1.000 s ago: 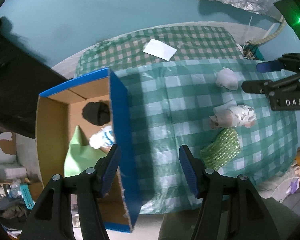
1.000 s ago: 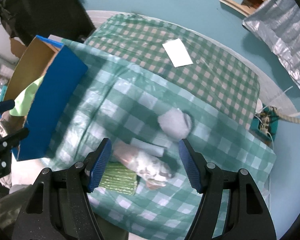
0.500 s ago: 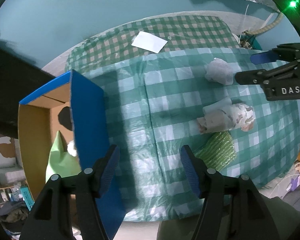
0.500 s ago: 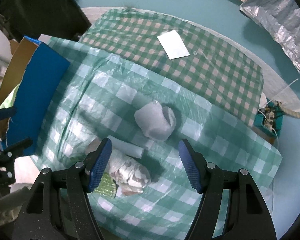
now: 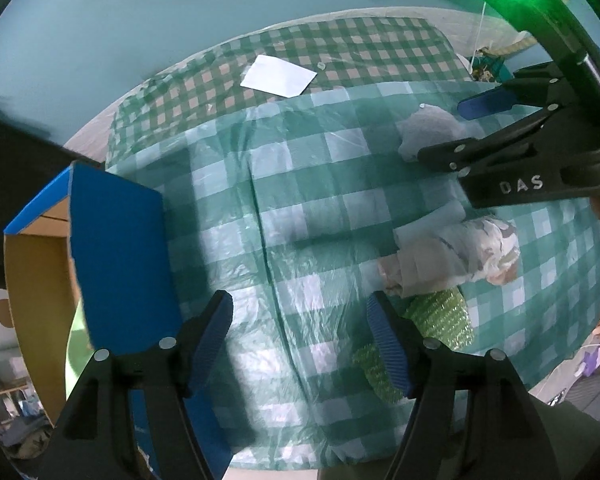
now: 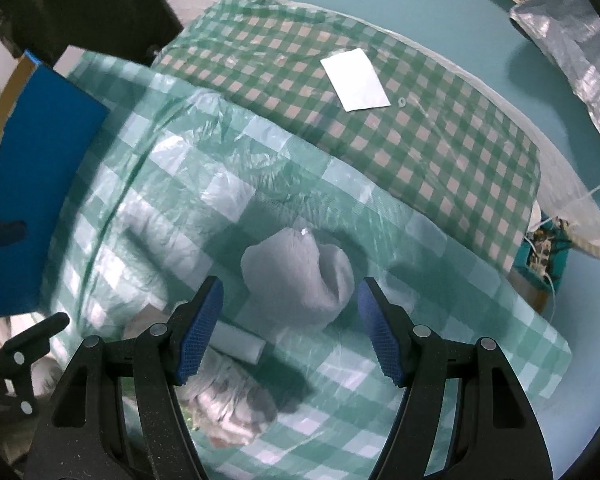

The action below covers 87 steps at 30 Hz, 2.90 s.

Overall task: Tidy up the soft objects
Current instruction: 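Grasp the camouflage cloth with the left tool while the right tool grasps the grey sock, then lift and carry the camouflage cloth and grey sock over the box with both tools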

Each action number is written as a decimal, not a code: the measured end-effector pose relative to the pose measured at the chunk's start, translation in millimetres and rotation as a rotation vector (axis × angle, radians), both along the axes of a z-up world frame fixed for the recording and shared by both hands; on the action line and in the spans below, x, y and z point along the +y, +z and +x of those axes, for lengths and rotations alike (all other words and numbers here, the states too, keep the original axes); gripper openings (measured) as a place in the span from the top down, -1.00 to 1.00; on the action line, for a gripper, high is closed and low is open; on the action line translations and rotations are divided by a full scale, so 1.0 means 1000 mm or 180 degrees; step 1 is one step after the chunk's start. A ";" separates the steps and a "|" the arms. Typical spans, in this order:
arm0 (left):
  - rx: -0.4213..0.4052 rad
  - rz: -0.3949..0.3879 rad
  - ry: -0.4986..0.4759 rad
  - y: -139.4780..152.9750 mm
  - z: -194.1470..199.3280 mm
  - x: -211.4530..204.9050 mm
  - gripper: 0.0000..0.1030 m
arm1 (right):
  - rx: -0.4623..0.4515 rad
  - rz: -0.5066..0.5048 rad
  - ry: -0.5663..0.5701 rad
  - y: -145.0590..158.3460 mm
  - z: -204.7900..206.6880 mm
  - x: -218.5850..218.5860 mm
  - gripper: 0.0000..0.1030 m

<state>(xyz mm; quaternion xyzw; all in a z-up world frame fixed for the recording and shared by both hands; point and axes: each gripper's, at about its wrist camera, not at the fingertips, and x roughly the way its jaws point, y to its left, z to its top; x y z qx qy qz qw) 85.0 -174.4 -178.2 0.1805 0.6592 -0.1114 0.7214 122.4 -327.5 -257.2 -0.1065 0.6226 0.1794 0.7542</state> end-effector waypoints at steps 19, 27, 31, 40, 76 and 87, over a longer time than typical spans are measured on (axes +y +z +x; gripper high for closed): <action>0.0104 -0.0236 -0.0246 -0.008 0.000 -0.020 -0.45 | -0.0011 -0.0187 0.0080 -0.019 0.004 0.007 0.33; 0.0101 -0.0259 -0.0697 -0.004 -0.009 -0.045 -0.46 | 0.0062 -0.0044 -0.0369 -0.014 -0.016 -0.034 0.43; 0.0111 -0.0264 -0.0943 -0.004 -0.014 -0.057 -0.49 | 0.0068 -0.0003 -0.0561 -0.011 -0.031 -0.052 0.43; 0.0198 -0.0301 -0.1539 -0.006 -0.026 -0.089 -0.50 | 0.0127 0.0105 -0.1026 -0.010 -0.065 -0.086 0.43; 0.0188 -0.0496 -0.1510 -0.010 -0.044 -0.087 0.22 | 0.0078 0.0366 -0.1560 0.012 -0.129 -0.099 0.43; 0.0061 -0.0488 -0.1066 0.015 -0.047 -0.055 0.22 | -0.0038 0.0394 -0.1458 0.038 -0.139 -0.089 0.42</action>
